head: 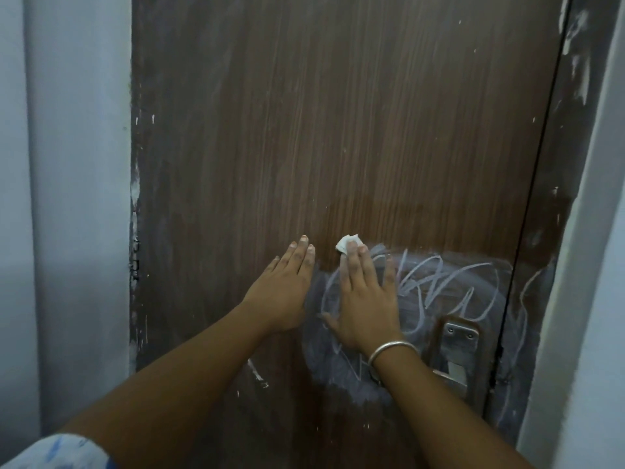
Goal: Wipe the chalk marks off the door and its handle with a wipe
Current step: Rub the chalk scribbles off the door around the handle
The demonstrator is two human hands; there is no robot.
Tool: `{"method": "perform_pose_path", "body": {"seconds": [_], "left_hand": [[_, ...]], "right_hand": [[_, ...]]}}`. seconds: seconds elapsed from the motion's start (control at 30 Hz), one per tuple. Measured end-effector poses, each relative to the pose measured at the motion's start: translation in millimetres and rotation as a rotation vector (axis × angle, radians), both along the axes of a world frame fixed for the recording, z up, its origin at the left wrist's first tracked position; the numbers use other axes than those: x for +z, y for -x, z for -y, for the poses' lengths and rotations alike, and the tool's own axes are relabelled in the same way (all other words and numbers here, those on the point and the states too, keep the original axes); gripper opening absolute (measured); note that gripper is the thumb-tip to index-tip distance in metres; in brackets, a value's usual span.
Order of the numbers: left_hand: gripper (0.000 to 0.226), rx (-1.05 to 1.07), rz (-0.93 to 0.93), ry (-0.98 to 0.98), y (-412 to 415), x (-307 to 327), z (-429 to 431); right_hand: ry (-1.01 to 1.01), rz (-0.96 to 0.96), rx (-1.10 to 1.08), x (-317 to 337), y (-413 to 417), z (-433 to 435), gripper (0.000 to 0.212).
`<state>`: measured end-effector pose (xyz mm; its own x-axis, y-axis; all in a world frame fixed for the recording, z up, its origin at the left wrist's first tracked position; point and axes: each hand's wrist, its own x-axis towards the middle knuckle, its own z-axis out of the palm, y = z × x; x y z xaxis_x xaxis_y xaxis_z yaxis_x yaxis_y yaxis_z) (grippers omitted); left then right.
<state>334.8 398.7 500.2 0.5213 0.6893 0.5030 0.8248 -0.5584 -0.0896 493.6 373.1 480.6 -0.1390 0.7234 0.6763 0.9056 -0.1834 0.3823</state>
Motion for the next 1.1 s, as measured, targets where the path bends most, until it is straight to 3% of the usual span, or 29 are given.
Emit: {"method": "perform_pose_path", "body": {"seconds": [0.13,0.33,0.53,0.67,0.87,1.0,1.1], "left_hand": [[0.08,-0.017,0.001,-0.02,-7,0,3],[0.081,-0.037,-0.019,0.017,-17,-4,10],[0.089,-0.053,-0.028,0.009,-24,-5,12],[0.092,-0.051,-0.036,0.009,-26,-6,12],[0.088,-0.07,-0.04,0.011,-31,-4,19],[0.085,-0.083,-0.055,0.007,-33,-2,21],[0.088,-0.077,-0.065,0.006,-35,-1,22]], "right_hand": [[0.052,0.13,0.024,-1,-10,2,0.099],[-0.064,-0.069,-0.041,4,-15,13,0.104],[-0.024,0.04,-0.034,6,-28,20,0.101],[-0.137,-0.122,-0.089,10,-31,31,0.1],[-0.019,-0.006,-0.056,-4,-36,35,0.098],[-0.179,-0.17,-0.116,1,-40,47,0.097],[-0.111,-0.173,-0.088,-3,-37,47,0.103]]}}
